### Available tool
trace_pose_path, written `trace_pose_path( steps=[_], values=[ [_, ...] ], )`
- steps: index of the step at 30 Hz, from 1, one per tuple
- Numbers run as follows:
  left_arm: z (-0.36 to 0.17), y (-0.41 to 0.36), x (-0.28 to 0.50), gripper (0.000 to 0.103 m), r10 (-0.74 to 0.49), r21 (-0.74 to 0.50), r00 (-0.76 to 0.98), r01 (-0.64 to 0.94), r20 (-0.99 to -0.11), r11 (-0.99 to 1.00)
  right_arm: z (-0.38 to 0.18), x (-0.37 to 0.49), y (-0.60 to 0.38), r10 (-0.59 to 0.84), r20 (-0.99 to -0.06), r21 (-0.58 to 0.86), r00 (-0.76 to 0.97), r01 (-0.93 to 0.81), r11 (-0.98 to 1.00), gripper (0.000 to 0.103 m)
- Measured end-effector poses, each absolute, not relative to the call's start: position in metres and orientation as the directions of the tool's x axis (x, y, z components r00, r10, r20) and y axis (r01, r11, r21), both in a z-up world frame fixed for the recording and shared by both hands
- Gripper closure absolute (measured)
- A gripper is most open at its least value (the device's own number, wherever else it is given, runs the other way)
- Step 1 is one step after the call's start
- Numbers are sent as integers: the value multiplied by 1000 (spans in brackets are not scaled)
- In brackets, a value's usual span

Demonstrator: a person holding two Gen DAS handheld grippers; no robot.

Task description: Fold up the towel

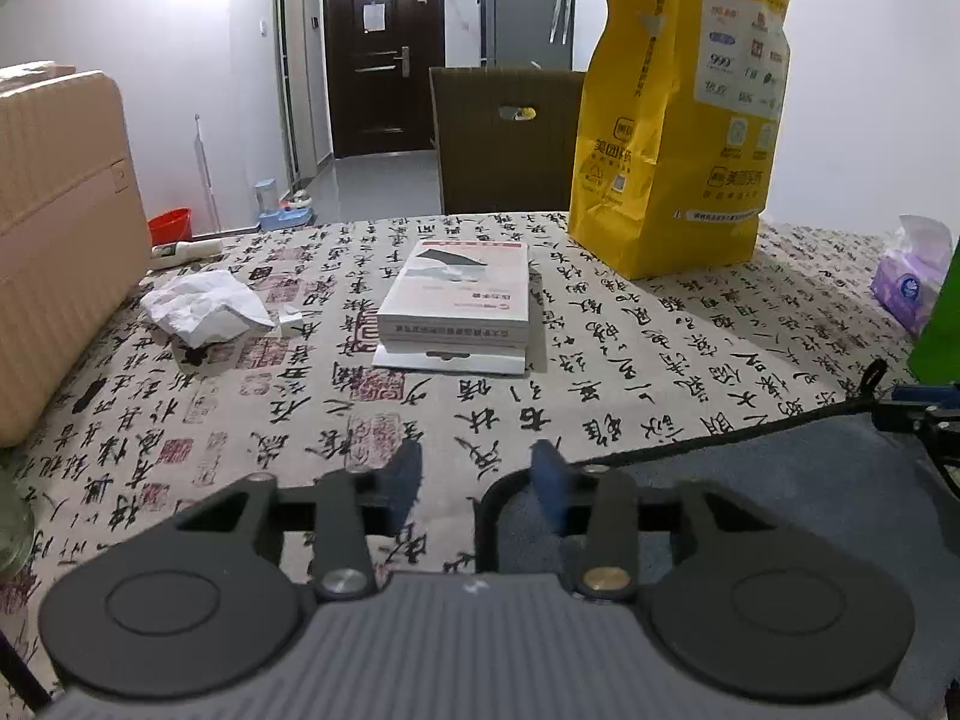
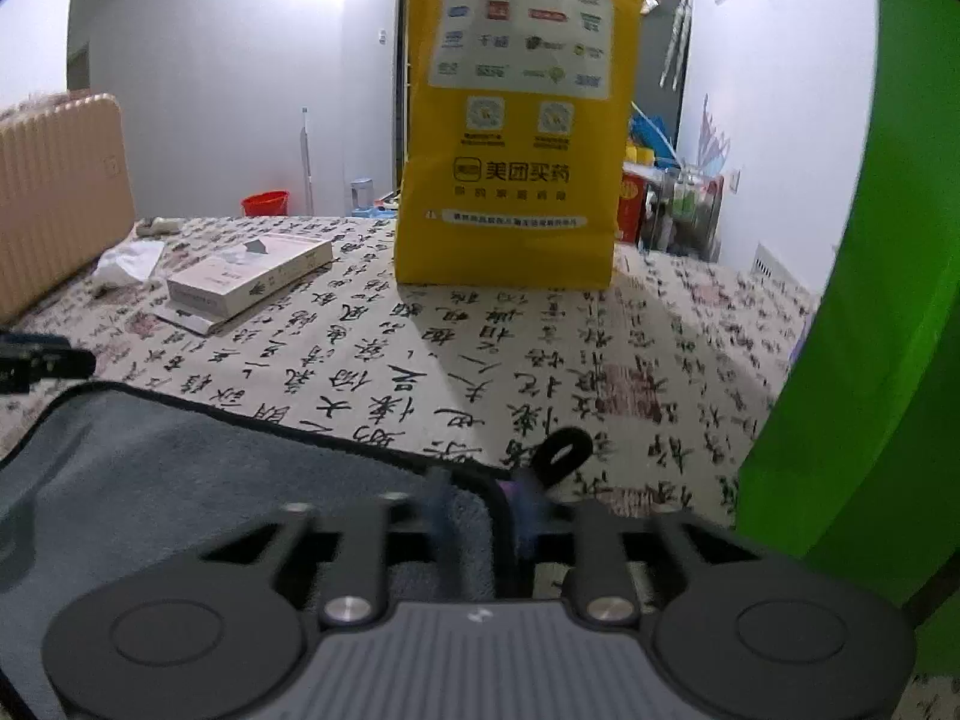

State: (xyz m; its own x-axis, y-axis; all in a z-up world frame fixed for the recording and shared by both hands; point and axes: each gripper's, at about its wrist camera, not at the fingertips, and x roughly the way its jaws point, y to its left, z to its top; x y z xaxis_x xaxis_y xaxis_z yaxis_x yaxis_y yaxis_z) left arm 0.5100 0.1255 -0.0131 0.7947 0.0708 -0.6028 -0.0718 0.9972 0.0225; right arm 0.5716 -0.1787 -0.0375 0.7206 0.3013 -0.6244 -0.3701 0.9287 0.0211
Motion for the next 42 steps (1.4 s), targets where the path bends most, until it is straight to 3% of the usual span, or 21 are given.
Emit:
trace_pose_path(
  steps=[2,6,9,14,19,42],
  values=[
    [-12,127,503,55,67,22,788,-68,-612,997,-35,568,-184,307,-616,40,726,-360,932,51],
    [-2,128,483,30,66,17,790,-70,-609,997,-24,557,-192,306,-602,51,737,-347,936,43],
    [7,127,467,20,66,18,791,-69,-608,997,-13,541,-199,312,-584,58,750,-345,937,31],
    [19,123,440,4,72,14,800,-80,-596,997,5,511,-210,331,-565,69,756,-356,932,19],
    [29,116,416,0,79,9,811,-91,-580,996,17,487,-215,335,-556,77,761,-355,932,0],
    [51,85,331,0,88,10,830,-98,-551,995,32,389,-221,363,-534,96,763,-372,923,0]
  ],
)
